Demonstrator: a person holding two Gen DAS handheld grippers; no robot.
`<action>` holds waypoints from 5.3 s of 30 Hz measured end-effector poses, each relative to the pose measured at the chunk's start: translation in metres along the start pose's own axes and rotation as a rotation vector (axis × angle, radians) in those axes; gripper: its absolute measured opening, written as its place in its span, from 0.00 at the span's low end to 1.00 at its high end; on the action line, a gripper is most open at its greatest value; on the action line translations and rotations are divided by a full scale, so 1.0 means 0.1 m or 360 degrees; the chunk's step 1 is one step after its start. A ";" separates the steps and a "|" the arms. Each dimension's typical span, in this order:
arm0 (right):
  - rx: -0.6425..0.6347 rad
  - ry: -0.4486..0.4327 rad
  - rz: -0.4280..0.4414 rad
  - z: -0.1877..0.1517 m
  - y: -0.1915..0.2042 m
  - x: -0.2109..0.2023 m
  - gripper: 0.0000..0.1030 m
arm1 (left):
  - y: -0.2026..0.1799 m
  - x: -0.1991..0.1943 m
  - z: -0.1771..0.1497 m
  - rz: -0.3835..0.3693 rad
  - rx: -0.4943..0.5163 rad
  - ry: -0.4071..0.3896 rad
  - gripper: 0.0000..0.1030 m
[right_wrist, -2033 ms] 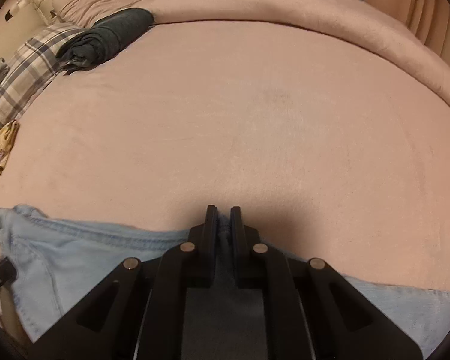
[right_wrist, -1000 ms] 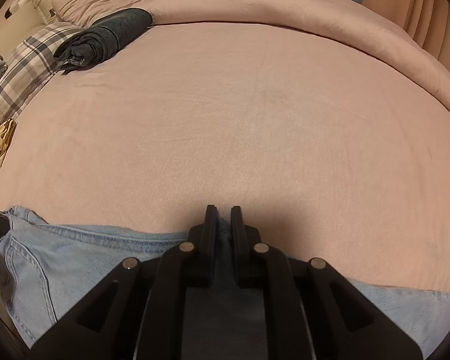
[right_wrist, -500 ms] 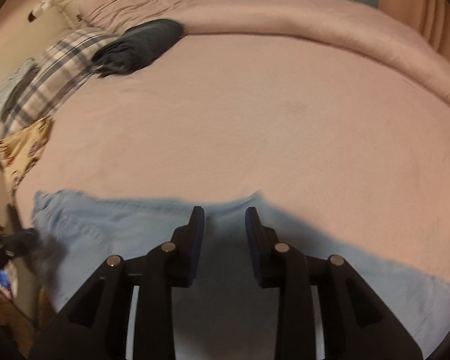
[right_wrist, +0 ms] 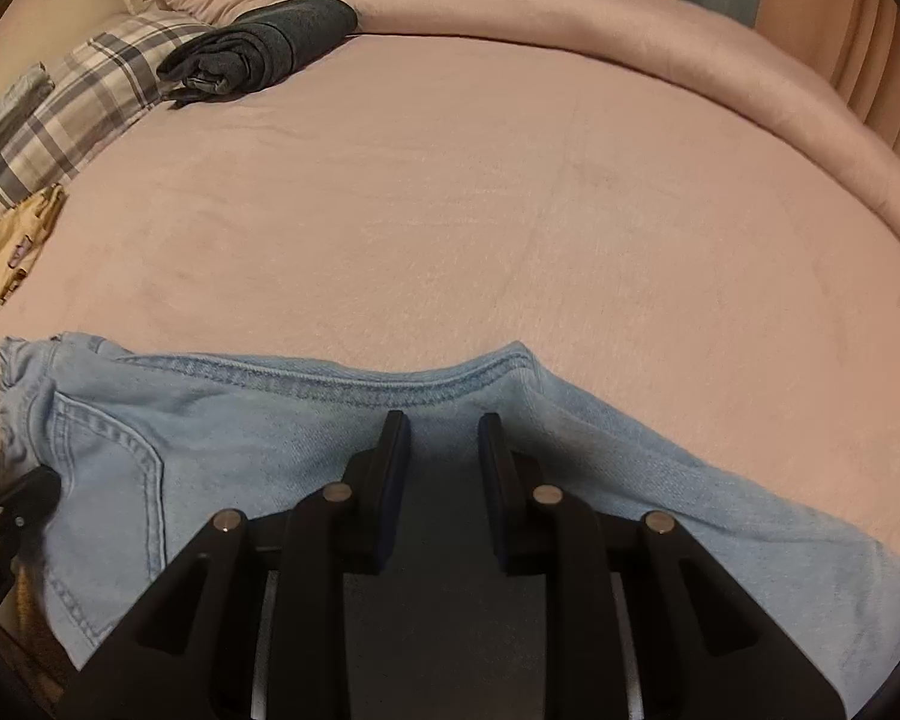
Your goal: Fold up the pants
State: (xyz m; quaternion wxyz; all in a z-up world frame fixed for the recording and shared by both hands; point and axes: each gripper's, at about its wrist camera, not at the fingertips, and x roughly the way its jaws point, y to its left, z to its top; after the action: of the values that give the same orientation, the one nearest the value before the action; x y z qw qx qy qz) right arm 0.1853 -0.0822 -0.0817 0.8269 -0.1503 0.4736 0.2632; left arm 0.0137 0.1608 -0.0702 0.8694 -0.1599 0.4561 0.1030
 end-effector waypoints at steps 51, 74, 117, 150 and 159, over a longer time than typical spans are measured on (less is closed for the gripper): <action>0.0827 -0.0058 -0.0246 -1.99 -2.01 -1.34 0.00 | -0.43 -0.17 -0.43 -0.0210 0.0271 0.0134 0.06; 0.1129 -0.0216 -0.0411 -1.97 -3.29 -1.82 0.53 | -2.21 0.02 0.24 -0.0708 0.0586 0.0162 0.06; 0.1288 -0.0266 -0.0488 -2.40 -3.13 -1.85 0.49 | -3.11 0.22 -0.46 -0.0811 0.0710 0.0336 0.06; 0.0809 -0.0774 -0.0154 -1.93 -2.05 -2.33 0.15 | -2.81 -0.16 0.14 -0.1168 0.0445 0.0352 0.45; 0.0593 -0.0646 0.0056 -1.76 -1.52 -1.95 0.15 | -3.03 0.08 0.41 -0.1314 0.0341 0.0535 0.70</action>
State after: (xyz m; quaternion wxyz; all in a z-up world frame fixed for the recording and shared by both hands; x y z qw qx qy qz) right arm 0.0685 -0.3515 -0.0028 0.9136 0.0683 0.3409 0.2107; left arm 0.1484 -0.1048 0.0009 0.7632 -0.2520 0.4969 -0.3273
